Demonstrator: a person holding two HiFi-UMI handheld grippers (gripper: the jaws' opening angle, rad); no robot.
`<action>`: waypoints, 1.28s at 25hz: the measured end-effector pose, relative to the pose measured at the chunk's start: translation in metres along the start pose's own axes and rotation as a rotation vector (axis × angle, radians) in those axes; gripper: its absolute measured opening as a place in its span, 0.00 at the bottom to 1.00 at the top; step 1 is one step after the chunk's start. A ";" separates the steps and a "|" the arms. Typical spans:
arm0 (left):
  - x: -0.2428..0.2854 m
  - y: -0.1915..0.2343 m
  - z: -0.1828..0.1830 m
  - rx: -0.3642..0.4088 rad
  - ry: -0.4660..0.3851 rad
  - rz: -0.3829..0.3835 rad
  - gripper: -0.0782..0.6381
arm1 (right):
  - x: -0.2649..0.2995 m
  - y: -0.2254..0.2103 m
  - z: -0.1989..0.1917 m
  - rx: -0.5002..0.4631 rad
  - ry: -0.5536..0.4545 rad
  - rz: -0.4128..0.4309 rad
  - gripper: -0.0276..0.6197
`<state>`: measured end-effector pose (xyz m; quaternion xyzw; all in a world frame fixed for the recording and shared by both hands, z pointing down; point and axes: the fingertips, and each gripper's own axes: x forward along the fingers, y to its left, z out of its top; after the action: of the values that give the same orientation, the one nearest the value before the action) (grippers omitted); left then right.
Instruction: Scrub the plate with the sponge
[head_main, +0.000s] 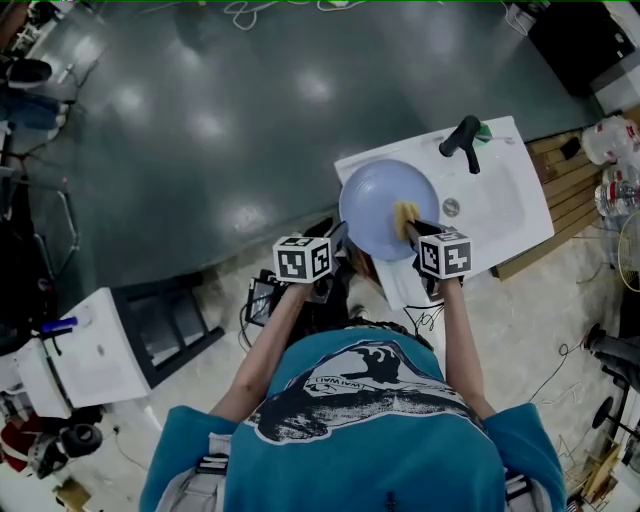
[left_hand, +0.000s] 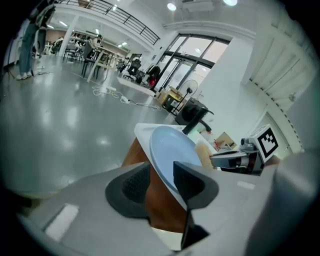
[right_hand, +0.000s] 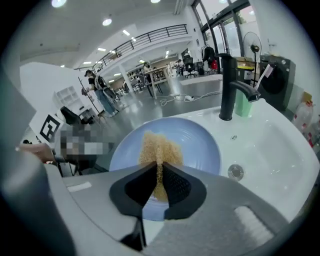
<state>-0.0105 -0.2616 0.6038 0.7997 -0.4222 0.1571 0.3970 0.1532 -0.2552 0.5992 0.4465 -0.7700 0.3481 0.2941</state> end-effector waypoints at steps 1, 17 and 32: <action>-0.005 -0.004 0.003 0.016 -0.016 0.003 0.32 | -0.005 0.006 0.002 0.011 -0.027 0.017 0.09; -0.106 -0.122 -0.002 0.365 -0.247 -0.116 0.25 | -0.098 0.094 -0.024 0.002 -0.292 0.165 0.09; -0.175 -0.171 -0.073 0.379 -0.242 -0.080 0.17 | -0.146 0.145 -0.094 -0.019 -0.330 0.252 0.09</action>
<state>0.0286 -0.0524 0.4614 0.8890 -0.3976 0.1206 0.1922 0.0999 -0.0571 0.5029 0.3948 -0.8607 0.2970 0.1226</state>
